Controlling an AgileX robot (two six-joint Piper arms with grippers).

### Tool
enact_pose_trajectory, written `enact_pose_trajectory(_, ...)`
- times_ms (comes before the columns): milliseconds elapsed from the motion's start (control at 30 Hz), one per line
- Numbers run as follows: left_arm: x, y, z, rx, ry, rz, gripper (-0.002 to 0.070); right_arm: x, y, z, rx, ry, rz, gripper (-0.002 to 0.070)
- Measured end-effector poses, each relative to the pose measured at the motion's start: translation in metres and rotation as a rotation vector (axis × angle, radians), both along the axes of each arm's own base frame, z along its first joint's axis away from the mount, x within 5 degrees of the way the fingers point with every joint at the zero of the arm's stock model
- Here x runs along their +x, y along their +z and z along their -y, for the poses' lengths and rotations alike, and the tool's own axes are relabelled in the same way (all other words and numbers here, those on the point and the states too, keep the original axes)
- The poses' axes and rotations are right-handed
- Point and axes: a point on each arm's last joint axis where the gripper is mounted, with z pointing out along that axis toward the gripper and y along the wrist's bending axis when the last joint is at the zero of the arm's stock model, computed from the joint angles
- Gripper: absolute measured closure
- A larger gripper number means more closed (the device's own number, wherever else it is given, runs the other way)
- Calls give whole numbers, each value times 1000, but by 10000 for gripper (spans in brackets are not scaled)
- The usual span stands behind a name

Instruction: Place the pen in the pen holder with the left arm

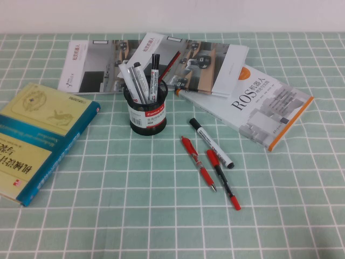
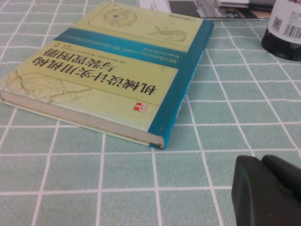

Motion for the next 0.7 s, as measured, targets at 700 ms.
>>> enact_pose_trajectory(700, 0, 0, -1, 37, 3, 6, 678, 0, 0, 0, 0, 0, 0, 696)
